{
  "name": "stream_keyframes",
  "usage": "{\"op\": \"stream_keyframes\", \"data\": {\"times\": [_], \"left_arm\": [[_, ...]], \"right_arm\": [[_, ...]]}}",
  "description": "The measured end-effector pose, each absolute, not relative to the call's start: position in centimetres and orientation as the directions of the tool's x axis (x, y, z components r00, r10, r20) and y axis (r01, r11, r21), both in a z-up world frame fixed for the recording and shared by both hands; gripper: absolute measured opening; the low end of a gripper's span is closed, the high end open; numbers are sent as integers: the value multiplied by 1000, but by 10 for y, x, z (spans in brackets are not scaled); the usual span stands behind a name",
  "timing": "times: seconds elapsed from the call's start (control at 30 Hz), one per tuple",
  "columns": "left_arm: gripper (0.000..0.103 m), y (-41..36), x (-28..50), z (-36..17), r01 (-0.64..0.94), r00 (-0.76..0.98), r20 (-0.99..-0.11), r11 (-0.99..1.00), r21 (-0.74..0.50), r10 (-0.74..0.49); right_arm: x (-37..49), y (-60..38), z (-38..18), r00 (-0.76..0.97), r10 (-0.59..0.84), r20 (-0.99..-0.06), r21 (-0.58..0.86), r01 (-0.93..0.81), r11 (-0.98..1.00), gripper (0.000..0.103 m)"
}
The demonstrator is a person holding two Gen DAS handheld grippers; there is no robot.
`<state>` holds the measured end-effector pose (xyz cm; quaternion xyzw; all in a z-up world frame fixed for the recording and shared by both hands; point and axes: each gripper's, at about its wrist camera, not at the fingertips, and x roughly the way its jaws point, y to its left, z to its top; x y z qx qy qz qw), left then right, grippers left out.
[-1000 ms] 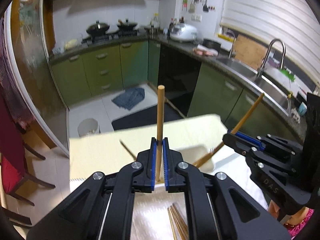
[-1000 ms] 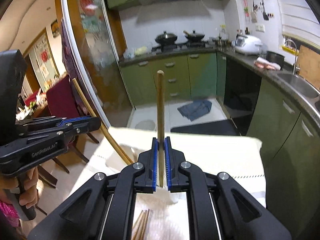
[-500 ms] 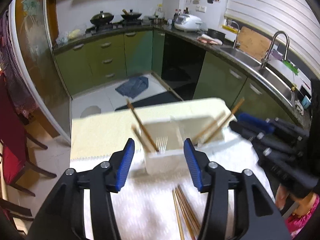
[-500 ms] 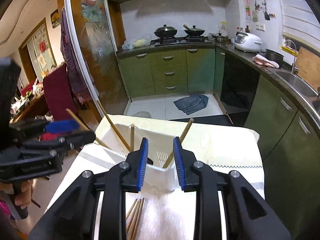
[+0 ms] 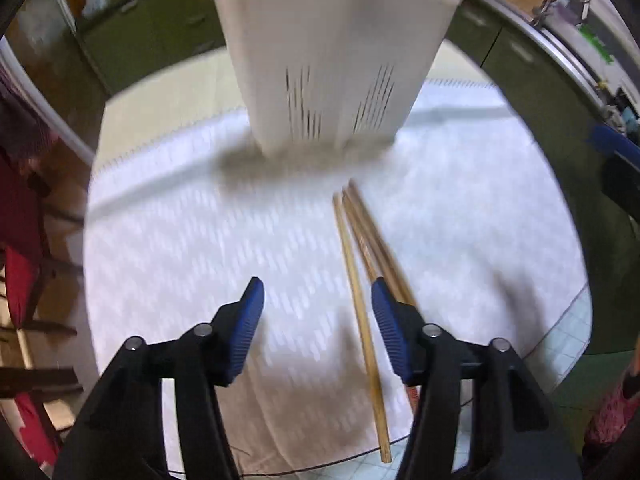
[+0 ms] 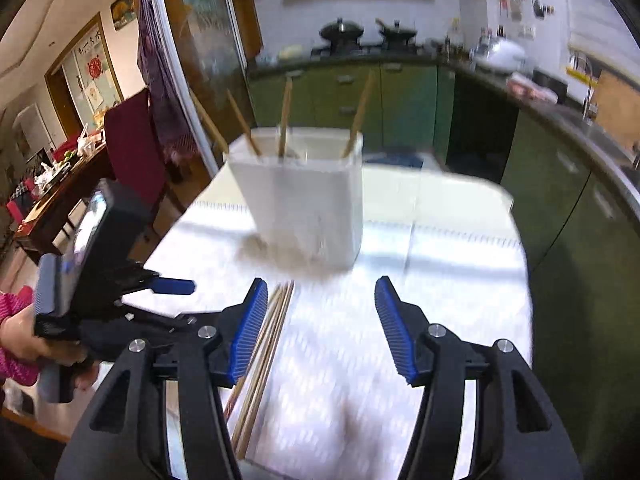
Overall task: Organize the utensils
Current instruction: 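Lower the left tool onto a loose chopstick and close it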
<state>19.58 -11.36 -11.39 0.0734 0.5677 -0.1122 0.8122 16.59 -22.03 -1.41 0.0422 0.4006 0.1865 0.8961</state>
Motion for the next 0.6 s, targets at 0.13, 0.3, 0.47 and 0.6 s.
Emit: {"op": "stream_keyframes", "data": {"times": [0.13,0.3,0.47,0.6], "left_arm": [[52,-122,196,-134,255,295,-953,967,5,-72],[52,-130,196,-148,256,265,-963,967,17,-53],[37,-135,199,-155,252,250,-968,967,32,-33],[29,-136,198,-158,256,245,-969,966,36,-29]], "right_arm": [[161,-223,-32,578,377,-723,254,-285,924,56],[159,-226,-37,564,386,-730,265,-288,920,56],[162,-221,-39,545,391,-741,264,-298,917,56],[163,-220,-42,532,386,-754,260,-298,919,59]]}}
